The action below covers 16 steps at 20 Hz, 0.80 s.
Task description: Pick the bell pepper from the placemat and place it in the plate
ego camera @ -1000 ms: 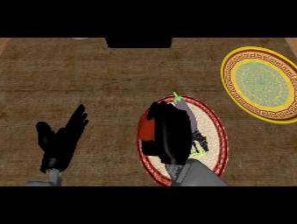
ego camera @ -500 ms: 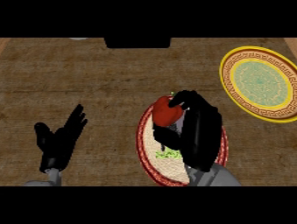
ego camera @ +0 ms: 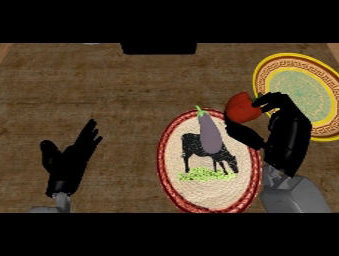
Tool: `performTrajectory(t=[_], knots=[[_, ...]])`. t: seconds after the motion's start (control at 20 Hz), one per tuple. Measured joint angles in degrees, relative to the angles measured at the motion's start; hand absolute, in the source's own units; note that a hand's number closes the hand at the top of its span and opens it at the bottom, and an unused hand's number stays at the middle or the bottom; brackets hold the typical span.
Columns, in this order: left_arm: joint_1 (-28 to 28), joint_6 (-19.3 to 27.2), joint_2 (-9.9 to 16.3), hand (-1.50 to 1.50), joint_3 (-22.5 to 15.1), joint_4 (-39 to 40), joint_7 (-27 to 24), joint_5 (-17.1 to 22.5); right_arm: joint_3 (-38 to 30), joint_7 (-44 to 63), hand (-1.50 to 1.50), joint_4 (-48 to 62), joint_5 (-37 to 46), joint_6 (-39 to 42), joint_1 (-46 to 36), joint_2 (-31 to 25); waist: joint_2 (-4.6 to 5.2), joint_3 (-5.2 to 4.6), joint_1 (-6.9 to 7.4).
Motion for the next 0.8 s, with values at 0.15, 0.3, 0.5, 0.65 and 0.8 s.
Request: performTrajectory(t=[0.15,0.3,0.5,0.65,0.8], knots=[[0.1,-0.2,0.1,0.00,0.0,-0.5,0.3,-0.2,-5.4,-5.2,1.50,4.3,-4.6,-3.8,-0.6,-3.5,0.07,-0.01,0.18],[-0.3,-0.3,-0.2,0.00,0.0,0.0,0.2,-0.4,-10.6,-10.3,1.50,11.0,-10.2,-6.6,-3.7,-6.5,0.12,0.02,0.44],[-0.4,0.0,-0.4,0.00,-0.4,-1.1,1.6,-0.8,-16.4,-20.1,1.50,21.0,-20.2,-8.5,-7.7,-10.6,0.26,-0.03,0.82],[-0.2,-0.1,-1.0,0.00,-0.9,-0.7,0.4,-1.4,-20.4,-28.0,1.50,29.1,-26.6,-8.3,-11.2,-12.8,0.32,0.03,1.13],[-0.4,-0.5,-0.9,0.00,-0.7,-0.7,0.7,-1.2,-24.7,-36.3,1.50,37.3,-32.5,-6.9,-14.5,-15.1,0.46,0.07,1.45]])
